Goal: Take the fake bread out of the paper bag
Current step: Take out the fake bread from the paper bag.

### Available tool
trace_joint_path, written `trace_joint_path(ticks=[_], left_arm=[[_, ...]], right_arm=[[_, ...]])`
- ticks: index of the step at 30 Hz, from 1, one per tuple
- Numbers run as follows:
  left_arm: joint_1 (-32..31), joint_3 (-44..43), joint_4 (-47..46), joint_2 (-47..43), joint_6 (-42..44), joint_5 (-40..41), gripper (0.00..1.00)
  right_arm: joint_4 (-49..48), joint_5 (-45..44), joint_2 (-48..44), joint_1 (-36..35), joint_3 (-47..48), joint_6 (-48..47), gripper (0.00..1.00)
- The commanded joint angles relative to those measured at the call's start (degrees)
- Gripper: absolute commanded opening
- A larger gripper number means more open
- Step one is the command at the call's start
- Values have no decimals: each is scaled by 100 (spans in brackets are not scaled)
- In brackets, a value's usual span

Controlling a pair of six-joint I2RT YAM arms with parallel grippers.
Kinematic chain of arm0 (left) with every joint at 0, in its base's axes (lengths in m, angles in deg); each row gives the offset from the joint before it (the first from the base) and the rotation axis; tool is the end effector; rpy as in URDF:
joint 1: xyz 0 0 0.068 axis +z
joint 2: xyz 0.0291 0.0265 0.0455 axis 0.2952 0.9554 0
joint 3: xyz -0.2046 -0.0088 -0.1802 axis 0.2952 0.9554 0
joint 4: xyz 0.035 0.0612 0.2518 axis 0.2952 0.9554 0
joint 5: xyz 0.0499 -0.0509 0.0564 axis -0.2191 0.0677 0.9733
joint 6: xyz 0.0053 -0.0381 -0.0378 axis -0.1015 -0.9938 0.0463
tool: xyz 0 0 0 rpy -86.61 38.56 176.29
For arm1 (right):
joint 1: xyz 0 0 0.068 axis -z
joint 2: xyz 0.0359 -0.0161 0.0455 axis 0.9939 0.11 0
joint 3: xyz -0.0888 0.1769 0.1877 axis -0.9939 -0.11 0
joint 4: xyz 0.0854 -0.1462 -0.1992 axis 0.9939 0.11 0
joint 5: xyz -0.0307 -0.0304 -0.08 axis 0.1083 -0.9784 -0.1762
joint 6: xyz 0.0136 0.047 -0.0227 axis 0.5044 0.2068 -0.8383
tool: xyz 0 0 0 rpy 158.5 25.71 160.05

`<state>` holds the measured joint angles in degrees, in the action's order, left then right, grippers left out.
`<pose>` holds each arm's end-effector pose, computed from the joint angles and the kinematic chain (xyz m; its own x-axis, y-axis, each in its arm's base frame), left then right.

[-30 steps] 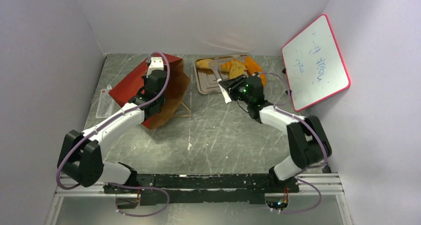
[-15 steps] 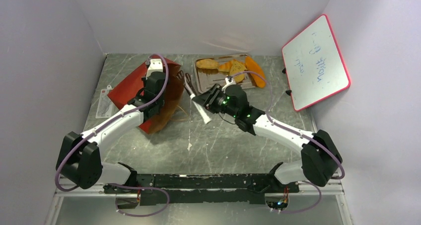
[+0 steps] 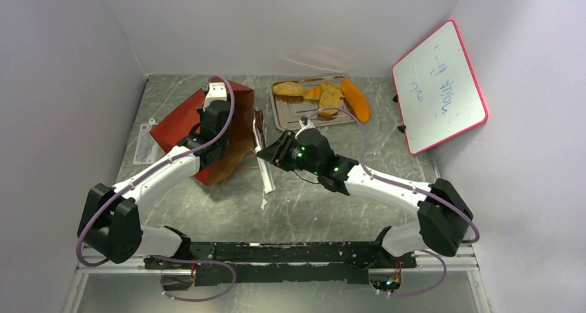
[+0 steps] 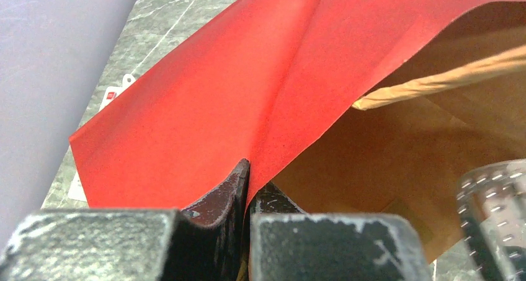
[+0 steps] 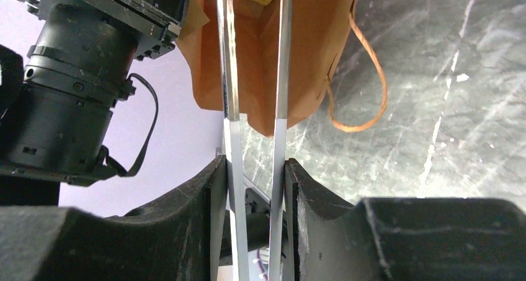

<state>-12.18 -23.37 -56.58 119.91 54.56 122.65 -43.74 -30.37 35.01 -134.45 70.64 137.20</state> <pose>0.2712 -0.1240 0.2819 -0.3529 0.0584 -0.9338 -0.2570 0.9536 0.1568 0.2017 0.2483 0.2630 -0.8096 0.4484 -0.3789 -0.1205 0.5048 0.8548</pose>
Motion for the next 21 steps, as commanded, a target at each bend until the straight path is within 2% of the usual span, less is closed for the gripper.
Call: trace_joint_path(ticks=[1, 9, 15, 21], left_arm=[[3, 56, -218, -98, 21, -9, 7], [-1, 84, -279, -106, -25, -44, 7], [1, 76, -262, -110, -57, -62, 7], [-14, 115, -256, -123, -81, -55, 7]], right_arm=[[72, -273, -551, -38, -247, 108, 38], [96, -89, -910, -149, -635, 400, 38], [-514, 387, -194, -152, -466, 868, 38], [-852, 637, 711, -144, 200, 1285, 38]])
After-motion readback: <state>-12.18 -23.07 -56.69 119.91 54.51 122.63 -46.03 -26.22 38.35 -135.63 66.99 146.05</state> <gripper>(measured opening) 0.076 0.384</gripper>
